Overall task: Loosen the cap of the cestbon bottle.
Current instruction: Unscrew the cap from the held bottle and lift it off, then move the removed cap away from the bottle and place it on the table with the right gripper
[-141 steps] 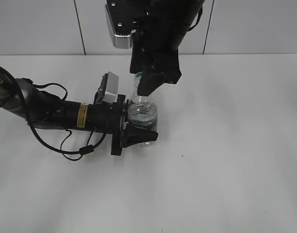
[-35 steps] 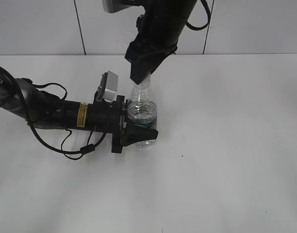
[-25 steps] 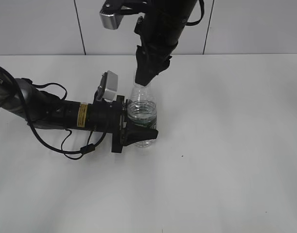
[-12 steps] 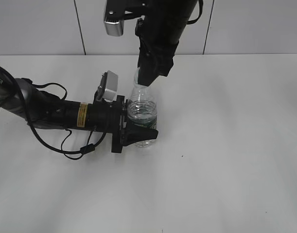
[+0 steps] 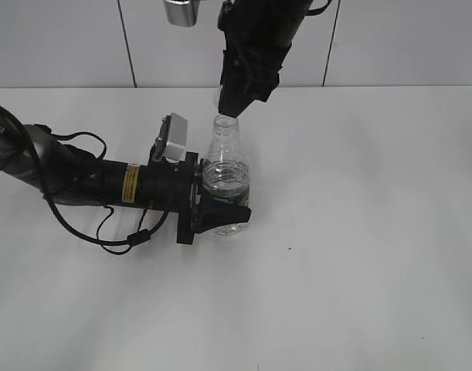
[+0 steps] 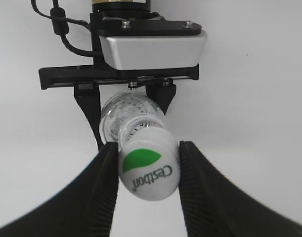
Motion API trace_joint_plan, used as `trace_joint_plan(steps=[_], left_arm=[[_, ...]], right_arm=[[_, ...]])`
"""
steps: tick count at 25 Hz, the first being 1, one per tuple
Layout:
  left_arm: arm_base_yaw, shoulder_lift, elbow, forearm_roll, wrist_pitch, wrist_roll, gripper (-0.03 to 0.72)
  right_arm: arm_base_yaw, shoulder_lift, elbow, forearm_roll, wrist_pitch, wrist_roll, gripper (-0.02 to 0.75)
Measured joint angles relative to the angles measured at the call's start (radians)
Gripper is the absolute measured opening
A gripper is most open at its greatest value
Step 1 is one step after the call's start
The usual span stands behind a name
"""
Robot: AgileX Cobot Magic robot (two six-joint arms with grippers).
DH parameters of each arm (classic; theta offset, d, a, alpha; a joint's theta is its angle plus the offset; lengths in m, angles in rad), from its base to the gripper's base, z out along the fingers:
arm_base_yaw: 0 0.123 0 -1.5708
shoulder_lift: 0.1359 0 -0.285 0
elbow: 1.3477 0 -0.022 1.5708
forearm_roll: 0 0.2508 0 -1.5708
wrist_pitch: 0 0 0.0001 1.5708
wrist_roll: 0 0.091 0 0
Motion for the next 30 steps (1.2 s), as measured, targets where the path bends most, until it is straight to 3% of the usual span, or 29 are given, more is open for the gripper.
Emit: trace_joint_plan(steps=[12, 21, 30], left_arm=[[0.0, 0.0, 0.0, 0.001, -0.001, -0.004, 0.405], [0.0, 0.0, 0.0, 0.001, -0.002, -0.004, 0.405], [0.0, 0.0, 0.0, 0.0, -0.003, -0.004, 0.405]], right_arm=[[-0.028, -0.022, -0.001, -0.183, 0.0, 0.486, 0.286], [-0.263, -0.022, -0.001, -0.14, 0.0, 0.901, 0.286], [-0.424, -0.023, 0.147, -0.132, -0.074, 1.017, 0.285]])
